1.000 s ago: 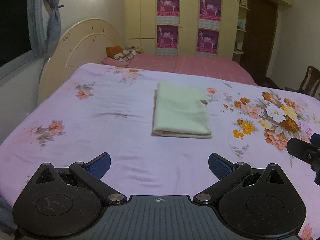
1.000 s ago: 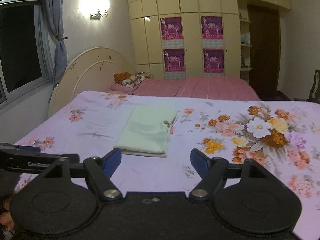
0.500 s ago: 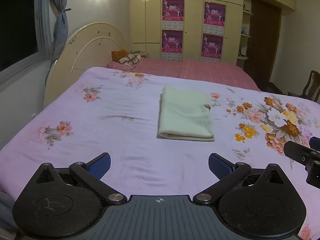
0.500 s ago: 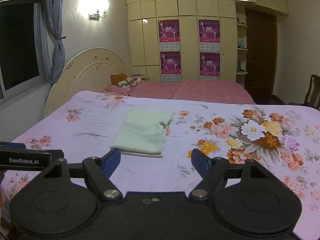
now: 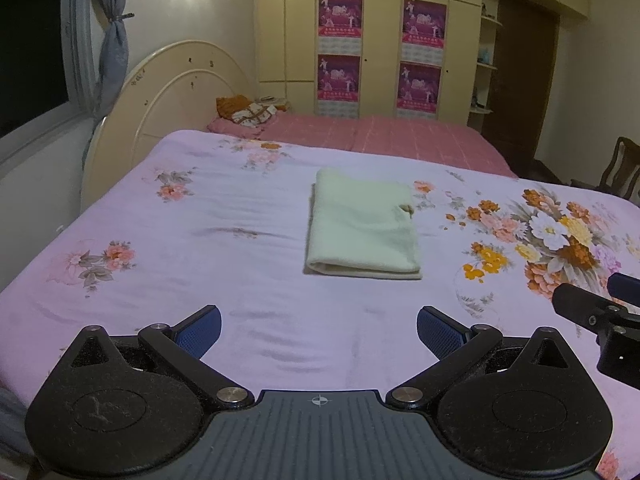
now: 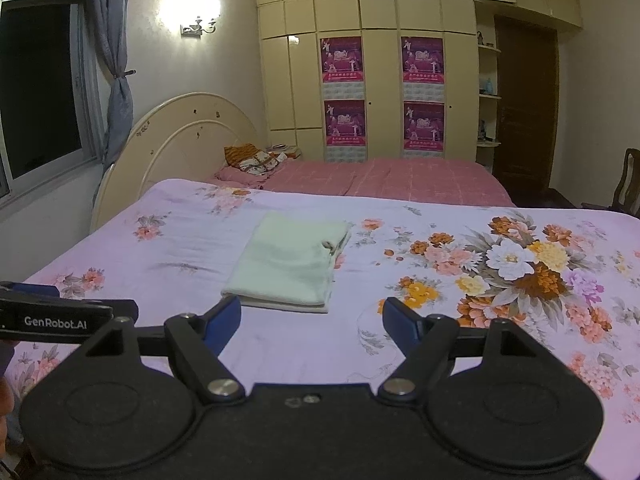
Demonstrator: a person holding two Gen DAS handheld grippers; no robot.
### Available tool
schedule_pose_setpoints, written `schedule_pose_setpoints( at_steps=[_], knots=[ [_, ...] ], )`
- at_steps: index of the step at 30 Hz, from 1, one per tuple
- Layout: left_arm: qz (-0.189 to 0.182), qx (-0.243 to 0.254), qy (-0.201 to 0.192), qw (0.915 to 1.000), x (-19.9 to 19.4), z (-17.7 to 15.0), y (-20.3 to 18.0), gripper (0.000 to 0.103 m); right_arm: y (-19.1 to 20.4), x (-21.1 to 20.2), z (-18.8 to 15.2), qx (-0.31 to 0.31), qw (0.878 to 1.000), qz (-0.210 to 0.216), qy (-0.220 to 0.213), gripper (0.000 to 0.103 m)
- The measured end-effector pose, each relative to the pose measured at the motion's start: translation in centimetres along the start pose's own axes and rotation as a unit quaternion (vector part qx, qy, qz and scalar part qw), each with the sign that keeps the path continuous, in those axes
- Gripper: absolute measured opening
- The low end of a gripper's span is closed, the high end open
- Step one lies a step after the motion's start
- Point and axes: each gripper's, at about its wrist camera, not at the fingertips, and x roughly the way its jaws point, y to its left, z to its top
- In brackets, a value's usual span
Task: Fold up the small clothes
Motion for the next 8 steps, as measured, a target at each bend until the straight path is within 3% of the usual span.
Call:
schedule_pose_setpoints(
  at_steps=[8],
  knots=[
    [0.006,0.016,-0.027,0.9995,1.8,0.7,-0.8,0.103,-0.6,1.3,-0.1,0.006,1.0,-0.008,0.01,0.077]
  ],
)
